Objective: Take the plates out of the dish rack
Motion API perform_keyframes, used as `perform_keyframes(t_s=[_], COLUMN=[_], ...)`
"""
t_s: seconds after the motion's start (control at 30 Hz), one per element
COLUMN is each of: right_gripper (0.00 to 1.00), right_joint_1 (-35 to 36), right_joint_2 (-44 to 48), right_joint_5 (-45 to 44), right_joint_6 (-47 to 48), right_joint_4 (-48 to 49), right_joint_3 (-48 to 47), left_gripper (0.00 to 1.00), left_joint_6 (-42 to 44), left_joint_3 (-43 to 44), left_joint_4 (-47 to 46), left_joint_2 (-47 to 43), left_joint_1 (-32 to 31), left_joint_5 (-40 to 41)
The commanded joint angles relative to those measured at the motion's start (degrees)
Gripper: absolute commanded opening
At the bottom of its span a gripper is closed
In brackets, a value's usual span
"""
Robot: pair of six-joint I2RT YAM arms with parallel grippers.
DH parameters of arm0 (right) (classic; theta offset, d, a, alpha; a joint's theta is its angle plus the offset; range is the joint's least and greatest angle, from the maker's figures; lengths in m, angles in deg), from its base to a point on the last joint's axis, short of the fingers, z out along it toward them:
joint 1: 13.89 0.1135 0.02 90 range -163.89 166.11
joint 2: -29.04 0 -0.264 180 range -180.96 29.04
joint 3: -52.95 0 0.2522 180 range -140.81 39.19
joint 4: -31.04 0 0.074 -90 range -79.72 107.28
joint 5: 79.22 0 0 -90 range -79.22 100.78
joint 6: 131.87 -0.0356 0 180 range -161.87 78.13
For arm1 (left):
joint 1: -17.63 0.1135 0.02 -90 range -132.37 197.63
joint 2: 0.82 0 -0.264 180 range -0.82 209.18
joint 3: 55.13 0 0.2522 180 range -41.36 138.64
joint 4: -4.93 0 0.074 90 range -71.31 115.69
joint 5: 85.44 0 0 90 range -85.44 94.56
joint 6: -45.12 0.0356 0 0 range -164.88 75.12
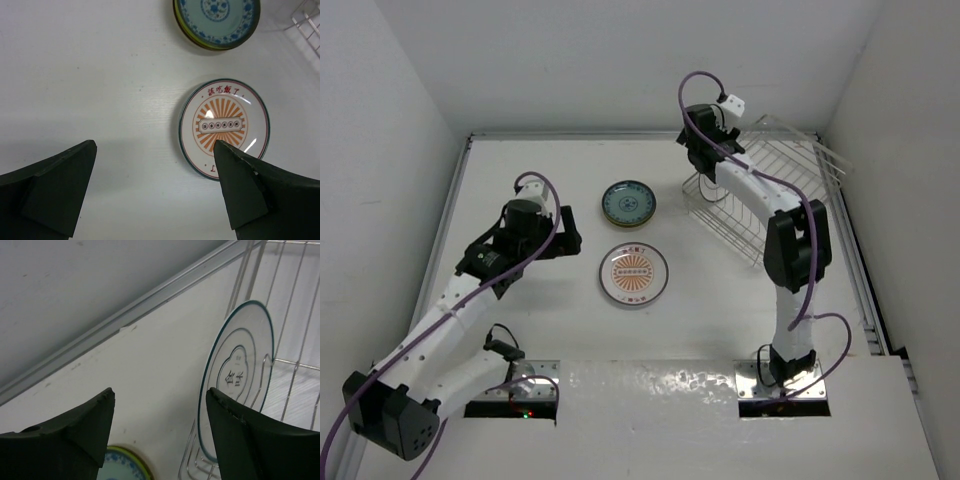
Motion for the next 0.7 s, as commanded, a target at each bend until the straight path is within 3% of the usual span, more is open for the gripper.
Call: perform_keyframes(t_s=[0.0,0.2,0.33,0.43,0.67], right_gripper=[0.7,0.53,0.47,0.35,0.34], right_joint_1=[0.19,0.11,0.02,-0.07,-1.47], right_joint_2=[-2.24,-5.23,-8.22,-9.1,-9.1], right_joint_5=[-7.99,-9.06,-8.44,-8.79,-8.27], right_joint_6=[2.11,4.48,4.39,3.87,1.76], right_joint_4=[-5.38,-6.01,-8.2,-8.64,-10.32], right_joint_3=[-5.96,-8.95,-12.73,-13.27,-11.34], left_gripper=[1.0,1.0,1.0,1.0,1.0], left_joint_6=[3.04,3.31,3.22,3.31,3.48], left_joint_3=[-0.15,-0.59,-0.94,-0.94,-0.94], left_joint_4=[-1.68,-2.2,-2.64,-2.56,-2.65], left_joint_2=[1.47,0.25,-0.63,-0.37,-0.19], left_joint_1=[-0.2,0.16,0.24,0.33,0.51], left_joint_5=[-0.62,-1.5,-1.42,-1.59,-2.21])
